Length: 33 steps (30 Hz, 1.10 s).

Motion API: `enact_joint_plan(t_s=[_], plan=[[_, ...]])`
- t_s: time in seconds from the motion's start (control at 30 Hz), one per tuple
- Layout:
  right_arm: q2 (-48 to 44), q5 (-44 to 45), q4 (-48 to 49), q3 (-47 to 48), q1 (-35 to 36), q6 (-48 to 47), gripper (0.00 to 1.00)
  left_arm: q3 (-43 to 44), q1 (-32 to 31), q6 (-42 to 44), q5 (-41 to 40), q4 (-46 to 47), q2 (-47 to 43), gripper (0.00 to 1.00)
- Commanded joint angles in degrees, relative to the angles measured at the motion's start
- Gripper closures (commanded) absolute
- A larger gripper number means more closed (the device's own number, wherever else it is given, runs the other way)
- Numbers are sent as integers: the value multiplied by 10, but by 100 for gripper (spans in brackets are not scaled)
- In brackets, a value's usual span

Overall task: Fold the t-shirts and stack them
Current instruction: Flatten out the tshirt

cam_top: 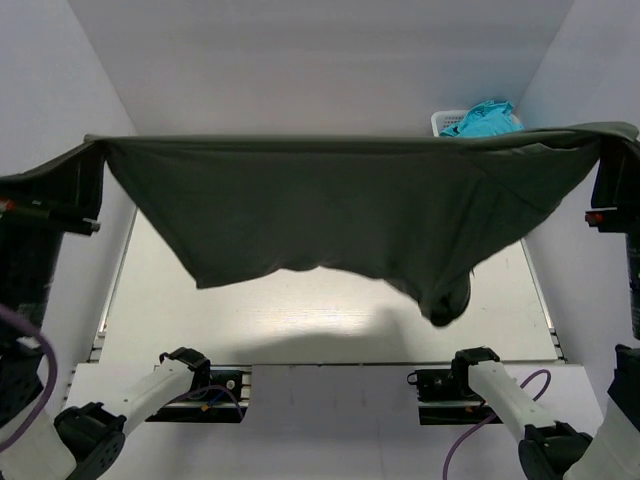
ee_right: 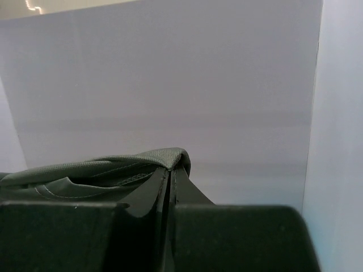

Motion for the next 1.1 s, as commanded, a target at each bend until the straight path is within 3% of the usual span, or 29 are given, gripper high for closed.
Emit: enact_joint_plan(t_s=[0.0, 0.23, 0.4, 0.6, 0.83, 1.07], plan=[[-10, 9, 18, 10, -3, -24, 100, 16, 6, 13, 21, -15, -6, 100], [-47, 17, 51, -79, -1, -31, 100, -26, 6, 6, 4, -16, -16, 100], [-52, 19, 110, -233, -1, -8, 100, -163, 6, -22, -39, 12, -16, 100], [-6, 0, 177, -419, -1, 25, 100, -340, 6, -63, -150, 42, 5, 100], [110, -26, 260, -530, -1, 17, 100, -457, 6, -124, -271, 72, 132, 100], [307, -28, 314, -494, -1, -14, 100, -408, 39, -131, -282, 132, 361, 100]])
